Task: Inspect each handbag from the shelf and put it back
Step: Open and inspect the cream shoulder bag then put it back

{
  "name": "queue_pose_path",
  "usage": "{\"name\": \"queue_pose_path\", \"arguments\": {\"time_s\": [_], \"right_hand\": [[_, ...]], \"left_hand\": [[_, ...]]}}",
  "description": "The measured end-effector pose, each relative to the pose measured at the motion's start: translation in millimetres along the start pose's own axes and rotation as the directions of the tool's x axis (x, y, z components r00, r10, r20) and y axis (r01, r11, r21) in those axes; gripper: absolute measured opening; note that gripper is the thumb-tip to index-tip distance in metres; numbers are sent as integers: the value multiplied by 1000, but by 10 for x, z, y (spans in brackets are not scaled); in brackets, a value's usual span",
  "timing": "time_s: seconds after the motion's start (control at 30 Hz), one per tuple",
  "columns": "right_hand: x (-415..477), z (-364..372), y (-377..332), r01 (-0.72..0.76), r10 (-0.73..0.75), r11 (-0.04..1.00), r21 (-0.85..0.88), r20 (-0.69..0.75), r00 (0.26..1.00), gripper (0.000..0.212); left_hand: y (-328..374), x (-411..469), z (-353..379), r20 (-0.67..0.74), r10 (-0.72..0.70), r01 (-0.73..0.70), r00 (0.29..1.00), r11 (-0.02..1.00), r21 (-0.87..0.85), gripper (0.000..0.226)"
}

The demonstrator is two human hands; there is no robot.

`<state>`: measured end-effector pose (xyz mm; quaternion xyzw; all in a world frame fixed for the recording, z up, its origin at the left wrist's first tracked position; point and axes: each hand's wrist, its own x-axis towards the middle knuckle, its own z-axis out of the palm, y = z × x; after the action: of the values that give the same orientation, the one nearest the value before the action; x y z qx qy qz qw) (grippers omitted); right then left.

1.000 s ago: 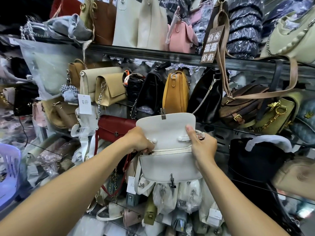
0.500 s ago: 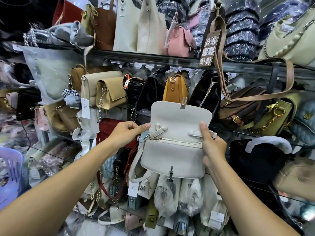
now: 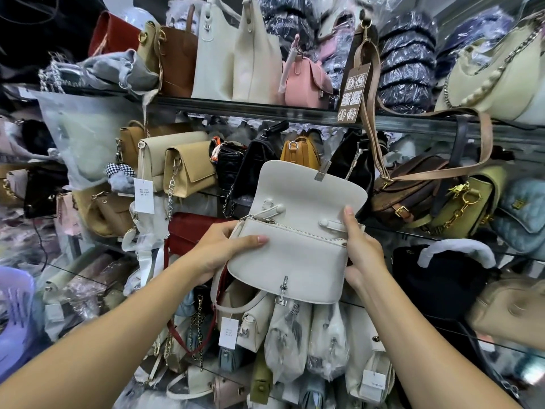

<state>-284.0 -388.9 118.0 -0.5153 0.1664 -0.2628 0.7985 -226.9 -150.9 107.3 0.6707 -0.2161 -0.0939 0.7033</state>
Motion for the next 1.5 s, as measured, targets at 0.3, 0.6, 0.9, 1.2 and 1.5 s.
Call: {"name": "queue_pose_path", "arguments": {"time_s": [0.3,0.6,0.9,1.2,1.5], "right_hand": [[-67,-44,-144,-18,18,1000,-7,169,985,29],[-113,43,-73,-42,73,994,-102,322,944,53],[-191,78,-1,-44,66,996,-74,344,937,43],[-206,74,26,-32,59,996,-80,359,931,46],[-190,22,49,16,2,999,-41,406,914,57]], "left_hand": [[55,-6,-12,-141,-58,33,988,984,-173,32],[49,-11,-56,-197,-35,-1,980,984,-179,43],[77,-74,-165,33,-99,102,995,988,-119,73],[151,-54,-91,-29,-188,178,982,962,-208,51],[80,-12,-149,-89,-183,159,979,961,-227,30]]}}
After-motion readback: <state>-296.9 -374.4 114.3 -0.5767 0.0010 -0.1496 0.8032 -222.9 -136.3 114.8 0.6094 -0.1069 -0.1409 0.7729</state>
